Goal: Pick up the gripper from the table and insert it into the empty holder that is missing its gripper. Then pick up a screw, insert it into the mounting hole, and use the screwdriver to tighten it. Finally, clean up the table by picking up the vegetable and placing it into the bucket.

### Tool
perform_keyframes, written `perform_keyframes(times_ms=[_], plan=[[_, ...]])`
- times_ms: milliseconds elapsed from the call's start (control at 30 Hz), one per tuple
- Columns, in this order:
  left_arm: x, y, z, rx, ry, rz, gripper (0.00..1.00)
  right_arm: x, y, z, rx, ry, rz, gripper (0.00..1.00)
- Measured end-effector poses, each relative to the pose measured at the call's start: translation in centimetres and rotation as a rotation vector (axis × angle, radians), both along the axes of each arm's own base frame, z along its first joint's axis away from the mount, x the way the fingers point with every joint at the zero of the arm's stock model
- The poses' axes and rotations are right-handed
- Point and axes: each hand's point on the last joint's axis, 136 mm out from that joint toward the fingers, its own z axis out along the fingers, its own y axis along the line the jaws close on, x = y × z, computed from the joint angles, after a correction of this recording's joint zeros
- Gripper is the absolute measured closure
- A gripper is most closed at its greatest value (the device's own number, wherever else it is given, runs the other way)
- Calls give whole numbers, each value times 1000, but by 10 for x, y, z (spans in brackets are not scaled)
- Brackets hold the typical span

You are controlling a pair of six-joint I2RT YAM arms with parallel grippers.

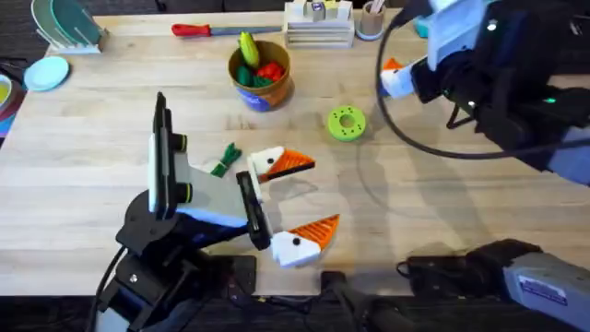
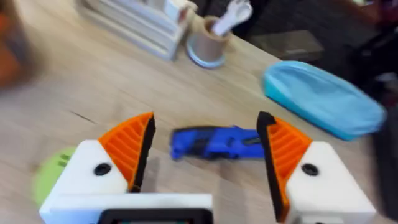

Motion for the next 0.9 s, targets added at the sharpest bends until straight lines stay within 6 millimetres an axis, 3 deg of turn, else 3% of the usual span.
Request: perform_keyframes(times_ms=[33,67,333,567,667,900], plan=[[8,3,0,-7,18,53,8,-5,17,10,190,-1,28,67],[12,4,0,-11,31,76,8,-7,23,12,241,7,42,68],[34,36,-2,91,200,340,8,-17,54,11,477,92,132,68],[44,83,58,228,196,595,10,-21,61,10,520,119,151,68],[48,101,69,341,251,689,10,-22,62,9,527,129,156,67],[52,142,46,762,519,812,10,-24,64,8,542,142,158,66]])
